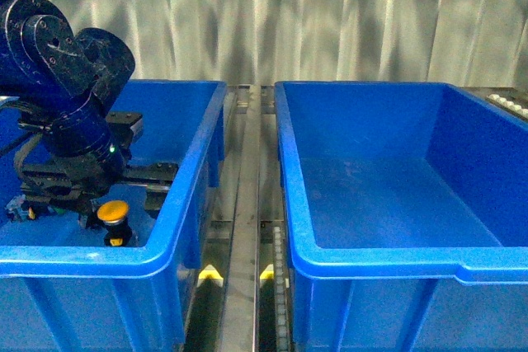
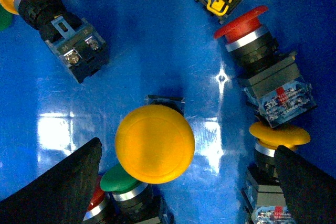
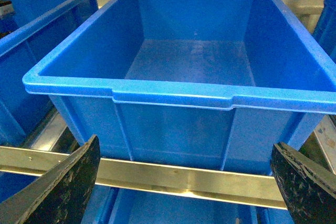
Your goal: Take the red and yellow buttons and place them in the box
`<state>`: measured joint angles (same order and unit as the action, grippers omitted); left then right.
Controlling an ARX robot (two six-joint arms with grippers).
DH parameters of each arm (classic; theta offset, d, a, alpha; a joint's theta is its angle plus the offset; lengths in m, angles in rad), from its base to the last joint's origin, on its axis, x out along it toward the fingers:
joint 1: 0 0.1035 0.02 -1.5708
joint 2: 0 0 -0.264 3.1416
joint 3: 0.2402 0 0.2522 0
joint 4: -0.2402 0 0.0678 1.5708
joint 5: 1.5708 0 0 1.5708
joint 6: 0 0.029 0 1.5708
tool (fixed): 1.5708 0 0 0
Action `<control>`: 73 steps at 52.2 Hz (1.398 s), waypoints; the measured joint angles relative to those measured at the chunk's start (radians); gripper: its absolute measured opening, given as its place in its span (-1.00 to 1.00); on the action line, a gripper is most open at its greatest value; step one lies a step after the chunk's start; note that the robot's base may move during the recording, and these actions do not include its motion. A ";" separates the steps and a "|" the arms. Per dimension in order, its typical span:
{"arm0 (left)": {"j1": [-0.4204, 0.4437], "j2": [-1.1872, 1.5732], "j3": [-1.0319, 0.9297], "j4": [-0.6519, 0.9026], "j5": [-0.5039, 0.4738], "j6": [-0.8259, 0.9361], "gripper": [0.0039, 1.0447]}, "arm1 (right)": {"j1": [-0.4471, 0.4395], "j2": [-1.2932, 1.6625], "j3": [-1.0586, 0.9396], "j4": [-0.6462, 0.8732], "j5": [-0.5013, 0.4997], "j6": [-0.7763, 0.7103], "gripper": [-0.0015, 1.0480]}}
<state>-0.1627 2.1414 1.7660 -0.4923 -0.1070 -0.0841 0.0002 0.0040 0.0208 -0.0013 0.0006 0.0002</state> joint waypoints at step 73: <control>0.034 0.097 0.075 0.008 -0.006 0.011 0.19 | 0.000 0.000 0.000 0.000 0.000 0.000 0.87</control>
<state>-0.1284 2.2383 1.8408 -0.4847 -0.1135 -0.0727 0.0002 0.0040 0.0208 -0.0013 0.0006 0.0002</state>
